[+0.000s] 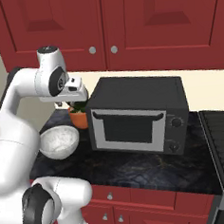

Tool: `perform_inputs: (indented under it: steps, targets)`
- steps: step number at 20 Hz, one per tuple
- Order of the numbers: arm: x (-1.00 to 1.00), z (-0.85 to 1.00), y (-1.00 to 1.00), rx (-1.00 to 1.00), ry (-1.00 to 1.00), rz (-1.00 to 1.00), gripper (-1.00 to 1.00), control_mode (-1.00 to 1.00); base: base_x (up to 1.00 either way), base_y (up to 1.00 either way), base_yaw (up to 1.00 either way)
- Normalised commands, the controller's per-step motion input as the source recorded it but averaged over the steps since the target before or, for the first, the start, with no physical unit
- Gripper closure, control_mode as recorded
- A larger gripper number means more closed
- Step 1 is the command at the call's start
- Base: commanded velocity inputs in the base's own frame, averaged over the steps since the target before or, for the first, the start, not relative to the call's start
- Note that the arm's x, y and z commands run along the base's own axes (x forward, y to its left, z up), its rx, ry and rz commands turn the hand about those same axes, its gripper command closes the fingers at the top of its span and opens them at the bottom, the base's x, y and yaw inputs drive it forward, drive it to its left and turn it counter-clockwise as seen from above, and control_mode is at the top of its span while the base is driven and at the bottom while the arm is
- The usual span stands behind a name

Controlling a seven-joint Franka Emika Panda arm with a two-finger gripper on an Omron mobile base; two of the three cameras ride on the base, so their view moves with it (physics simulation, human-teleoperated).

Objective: Open the cabinet and setup a tea strainer by placing it in the bowl upright.

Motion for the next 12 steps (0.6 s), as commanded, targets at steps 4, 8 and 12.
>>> perform_inputs:
  steps: [4, 8, 12]
  targets:
    - [-0.1, 0.0, -0.07, 0.0, 0.0, 0.0, -1.0, -1.0, 0.0, 0.0, 0.0]
    - [-0.09, 0.0, -0.01, 0.0, 0.0, 0.0, -1.0, -1.0, 0.0, 0.0, 0.0]
    - [-0.01, 0.08, -0.4, 0.0, -0.06, -0.05, -1.0, -1.0, 0.0, 0.0, 0.0]
